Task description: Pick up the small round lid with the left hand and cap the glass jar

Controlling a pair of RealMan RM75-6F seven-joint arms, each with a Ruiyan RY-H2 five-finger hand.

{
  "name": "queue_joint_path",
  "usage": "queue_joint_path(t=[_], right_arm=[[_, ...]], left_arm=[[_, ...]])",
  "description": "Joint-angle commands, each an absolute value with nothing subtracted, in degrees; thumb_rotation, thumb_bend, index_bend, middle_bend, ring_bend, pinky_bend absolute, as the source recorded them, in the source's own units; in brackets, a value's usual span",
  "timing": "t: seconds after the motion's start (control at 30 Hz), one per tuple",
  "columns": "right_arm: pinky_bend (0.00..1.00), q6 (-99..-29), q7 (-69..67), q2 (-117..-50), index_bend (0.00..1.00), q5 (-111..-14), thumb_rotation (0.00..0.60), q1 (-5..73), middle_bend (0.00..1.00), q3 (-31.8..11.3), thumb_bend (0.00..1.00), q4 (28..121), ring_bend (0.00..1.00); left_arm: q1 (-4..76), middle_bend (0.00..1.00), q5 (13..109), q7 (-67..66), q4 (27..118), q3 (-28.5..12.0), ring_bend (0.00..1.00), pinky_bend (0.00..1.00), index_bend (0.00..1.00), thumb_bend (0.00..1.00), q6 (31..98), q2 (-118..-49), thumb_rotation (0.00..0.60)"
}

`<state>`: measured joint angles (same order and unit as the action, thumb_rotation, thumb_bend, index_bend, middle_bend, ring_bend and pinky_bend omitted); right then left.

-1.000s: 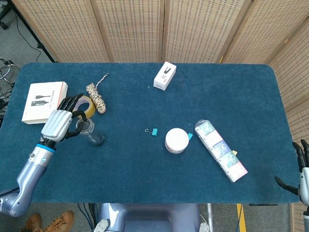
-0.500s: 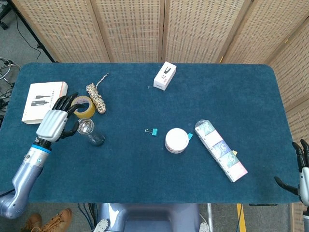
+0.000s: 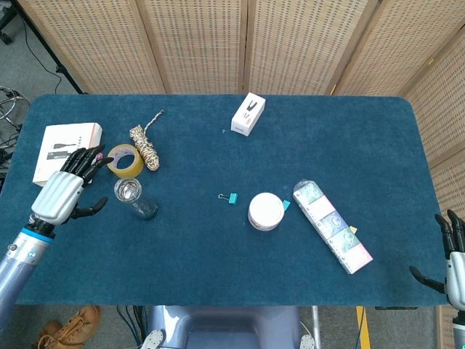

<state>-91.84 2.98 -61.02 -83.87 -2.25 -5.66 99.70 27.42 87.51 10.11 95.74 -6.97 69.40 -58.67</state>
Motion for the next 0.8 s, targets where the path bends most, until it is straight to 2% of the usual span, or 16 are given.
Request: queue_joint_path(t=[0.03,0.1,0.23,0.47,0.8], right_arm=[[0.0,-91.87,3.05,-61.0,0.03,-83.82,0.6,-2.27,0.0,-5.69,0.0,99.72,0.0],[0.0,-91.87,3.02,-60.95,0.03,-83.84,0.6,-2.28,0.0,-5.67,0.0,99.76,0.0],[0.0,-91.92,2.91,-60.95,0.03,-83.81,0.6,-2.31,0.0,-5.69,0.0,99.7,0.0],[0.0,-92.12,2.2,-60.63,0.03,-83.6,0.6,-2.42,0.0,-5.9,0.0,99.67,0.0],[0.0,-92.48,1.45,-60.26,0.03,-83.8,0.6,-2.6,0.0,-5.95,0.0,99.78,0.0]], left_arm=[[27.52,0.0,89.3,9.45,97.37,-5.02,0.0,0.0,0.17,0.19,67.55,-56.16,0.6],[27.99,0.0,88.95,8.17,98.46,-4.74,0.0,0.0,0.17,0.09,66.06,-55.43,0.6],[28.84,0.0,87.01,5.5,100.25,-5.1,0.0,0.0,0.19,0.0,63.98,-54.84,0.6],[30.63,0.0,83.12,1.35,104.55,-6.34,0.0,0.0,0.22,0.0,60.75,-53.67,0.6],[30.34,0.0,82.99,-1.6,106.12,-4.93,0.0,0.0,0.23,0.0,59.87,-53.93,0.6]])
